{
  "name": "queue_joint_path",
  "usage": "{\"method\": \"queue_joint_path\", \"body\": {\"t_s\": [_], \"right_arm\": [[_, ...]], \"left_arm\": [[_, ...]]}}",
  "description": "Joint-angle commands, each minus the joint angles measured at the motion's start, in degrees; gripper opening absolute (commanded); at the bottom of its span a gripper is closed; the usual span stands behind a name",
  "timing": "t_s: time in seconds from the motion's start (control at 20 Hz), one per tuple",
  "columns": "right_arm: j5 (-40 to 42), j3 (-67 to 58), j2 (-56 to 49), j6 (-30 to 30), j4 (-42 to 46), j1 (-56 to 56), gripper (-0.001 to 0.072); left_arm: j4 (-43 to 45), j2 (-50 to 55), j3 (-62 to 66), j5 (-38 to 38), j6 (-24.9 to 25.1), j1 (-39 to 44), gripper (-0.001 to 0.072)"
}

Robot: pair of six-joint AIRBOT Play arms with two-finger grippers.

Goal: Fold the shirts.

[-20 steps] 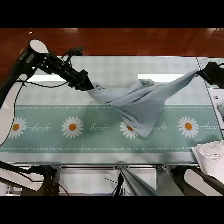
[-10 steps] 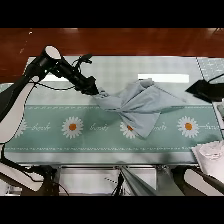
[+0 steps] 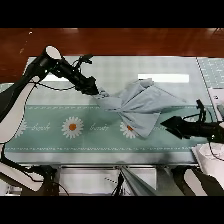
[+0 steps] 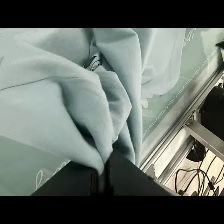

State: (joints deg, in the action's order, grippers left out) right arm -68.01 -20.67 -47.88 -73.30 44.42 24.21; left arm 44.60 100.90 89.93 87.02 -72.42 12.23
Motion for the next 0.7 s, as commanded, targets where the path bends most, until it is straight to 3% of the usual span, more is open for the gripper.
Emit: {"method": "queue_joint_path", "body": {"t_s": [0.0,0.15,0.4,0.55,0.6,0.65], "right_arm": [[2.32,7.52,2.71,0.07,-5.05,-0.28,0.0536],[9.60,8.41,2.69,-3.89,-6.62,-8.74,0.0535],[27.93,8.41,1.70,-18.73,-5.49,-27.69,0.0530],[32.54,8.39,-3.10,-21.09,-7.23,-35.52,0.0529],[34.95,8.39,-5.16,-21.03,-9.62,-38.14,0.0515],[37.46,8.39,-6.84,-20.98,-12.59,-40.39,0.0413]], "left_arm": [[0.04,0.04,0.00,-0.02,0.81,0.04,0.0033],[0.04,0.04,0.00,-0.02,0.83,0.04,0.0033],[0.04,0.04,0.00,-0.02,1.25,0.02,0.0033],[0.02,0.04,0.00,-0.04,1.27,0.02,0.0033],[0.04,0.04,0.00,-0.22,1.27,0.02,0.0033],[0.02,0.04,0.00,-0.59,1.25,0.02,0.0033]]}}
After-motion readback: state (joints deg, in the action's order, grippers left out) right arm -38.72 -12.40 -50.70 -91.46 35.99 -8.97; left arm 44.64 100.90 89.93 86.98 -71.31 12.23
